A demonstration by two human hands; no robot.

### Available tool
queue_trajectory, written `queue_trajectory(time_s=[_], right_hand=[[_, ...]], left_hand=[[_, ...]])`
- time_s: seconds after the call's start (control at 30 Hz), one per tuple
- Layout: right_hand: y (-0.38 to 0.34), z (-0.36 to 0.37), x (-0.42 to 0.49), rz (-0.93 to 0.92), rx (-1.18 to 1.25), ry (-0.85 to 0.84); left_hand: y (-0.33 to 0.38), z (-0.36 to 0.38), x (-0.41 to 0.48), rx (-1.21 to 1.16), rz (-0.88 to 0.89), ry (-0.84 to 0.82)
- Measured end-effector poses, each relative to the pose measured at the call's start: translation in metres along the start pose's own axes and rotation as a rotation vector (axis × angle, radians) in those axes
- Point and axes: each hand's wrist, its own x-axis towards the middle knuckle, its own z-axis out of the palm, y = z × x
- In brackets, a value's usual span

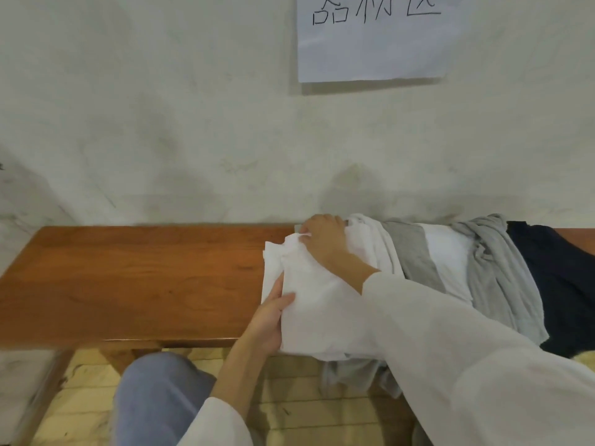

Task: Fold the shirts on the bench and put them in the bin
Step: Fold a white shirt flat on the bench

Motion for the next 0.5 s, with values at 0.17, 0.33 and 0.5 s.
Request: queue_trajectory(time_s=[0.17,0.33,0.5], right_hand=[[-0.013,0.002,-0.010,-0.081,0.204,0.502],[-0.027,0.016,-0.003,-0.124,0.237,0.196],[-0.008,0.015,-0.018,-0.214,0.084,-0.007]], left_hand=[[0.009,-0.001,-0.012,0.101,0.093,0.088],[0.009,-0.026,-0.019,0.169,0.161,0.104],[0.003,-0.028,-0.022,0.252,0.122,0.170]])
